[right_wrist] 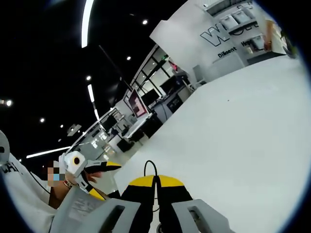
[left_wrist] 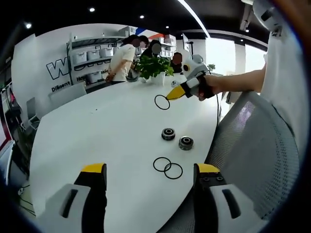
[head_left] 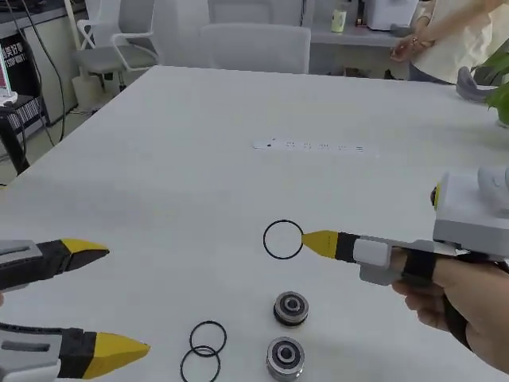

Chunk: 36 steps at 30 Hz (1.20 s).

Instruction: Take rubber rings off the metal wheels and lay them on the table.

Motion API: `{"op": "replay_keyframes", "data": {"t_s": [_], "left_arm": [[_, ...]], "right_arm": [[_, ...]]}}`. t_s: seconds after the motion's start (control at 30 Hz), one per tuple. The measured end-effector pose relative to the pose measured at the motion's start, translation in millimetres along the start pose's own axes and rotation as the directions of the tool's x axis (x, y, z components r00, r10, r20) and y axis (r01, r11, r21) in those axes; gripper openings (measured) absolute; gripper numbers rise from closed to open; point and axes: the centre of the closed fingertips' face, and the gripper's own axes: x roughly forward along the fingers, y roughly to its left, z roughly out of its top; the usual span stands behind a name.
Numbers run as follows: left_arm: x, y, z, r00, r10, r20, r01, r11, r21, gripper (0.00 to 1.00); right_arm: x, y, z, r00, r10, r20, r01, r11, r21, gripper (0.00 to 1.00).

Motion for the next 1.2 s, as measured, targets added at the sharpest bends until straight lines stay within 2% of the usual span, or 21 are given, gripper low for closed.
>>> {"op": "replay_keyframes", "data": {"t_s": [0.13, 0.27, 0.47, 0.8, 1.2], "left_arm": [[2.7, -4.8, -8.5, 0.9999, -0.009, -0.012, 0.009, 1.0, -0.021, 0.71], [4.5, -9.8, -10.1, 0.9997, -0.026, -0.006, 0.025, 0.999, -0.046, 0.71], [5.3, -8.2, -9.6, 0.9998, -0.016, 0.007, 0.017, 0.997, -0.072, 0.7], [6.4, -7.9, -11.6, 0.9999, -0.013, 0.008, 0.013, 0.996, -0.09, 0.71], [6.5, -6.4, -14.1, 0.9999, -0.007, 0.011, 0.009, 0.994, -0.11, 0.7]], "right_arm": [[1.1, 1.1, -2.7, 0.9999, 0.001, -0.012, -0.001, 1.0, -0.008, 0.0], [2.5, 3.8, -3.5, 0.9998, 0.008, -0.016, -0.008, 1.0, -0.009, 0.0], [6.5, 9.8, -6.0, 0.9994, 0.019, -0.029, -0.02, 1.0, -0.018, 0.0], [15.6, 20.2, -17.5, 0.9957, 0.046, -0.081, -0.049, 0.998, -0.044, 0.0], [30.8, 32.6, -40.1, 0.9826, 0.072, -0.171, -0.087, 0.993, -0.081, 0.0]]}}
